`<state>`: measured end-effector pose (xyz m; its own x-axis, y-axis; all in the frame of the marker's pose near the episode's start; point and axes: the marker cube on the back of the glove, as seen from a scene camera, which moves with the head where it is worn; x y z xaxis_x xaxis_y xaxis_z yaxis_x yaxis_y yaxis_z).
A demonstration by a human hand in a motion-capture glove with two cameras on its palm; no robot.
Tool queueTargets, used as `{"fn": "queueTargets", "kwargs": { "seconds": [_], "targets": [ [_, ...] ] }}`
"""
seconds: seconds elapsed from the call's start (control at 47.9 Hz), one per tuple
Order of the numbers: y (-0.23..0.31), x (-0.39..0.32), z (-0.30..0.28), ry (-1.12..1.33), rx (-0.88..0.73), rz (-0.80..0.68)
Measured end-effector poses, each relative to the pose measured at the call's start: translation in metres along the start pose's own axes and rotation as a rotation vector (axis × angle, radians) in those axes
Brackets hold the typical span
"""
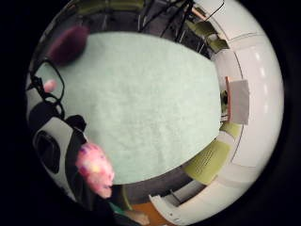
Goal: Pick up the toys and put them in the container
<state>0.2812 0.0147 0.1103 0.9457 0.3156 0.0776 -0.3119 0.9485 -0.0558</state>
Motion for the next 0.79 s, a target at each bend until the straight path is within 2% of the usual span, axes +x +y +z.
{"fn": "queueTargets", "kwargs": {
  "seconds": [0.292,0.439,0.543,0.668,0.731,0.794],
  "targets": [
    [-0.023,-0.149,-0.128,-0.014,0.159,-0.174],
    [-0.019,-0.264,-0.17,-0.038,0.248,-0.381],
    [-0.003,-0.354,-0.184,-0.102,0.263,-0.527],
    [0.008,-0.452,-0.177,-0.067,0.287,-0.792],
    [0.007,-0.486,-0.168,-0.007,0.297,-0.791],
    [0.022,-0.533,-0.166,-0.088,0.254,-0.723]
  ]
}}
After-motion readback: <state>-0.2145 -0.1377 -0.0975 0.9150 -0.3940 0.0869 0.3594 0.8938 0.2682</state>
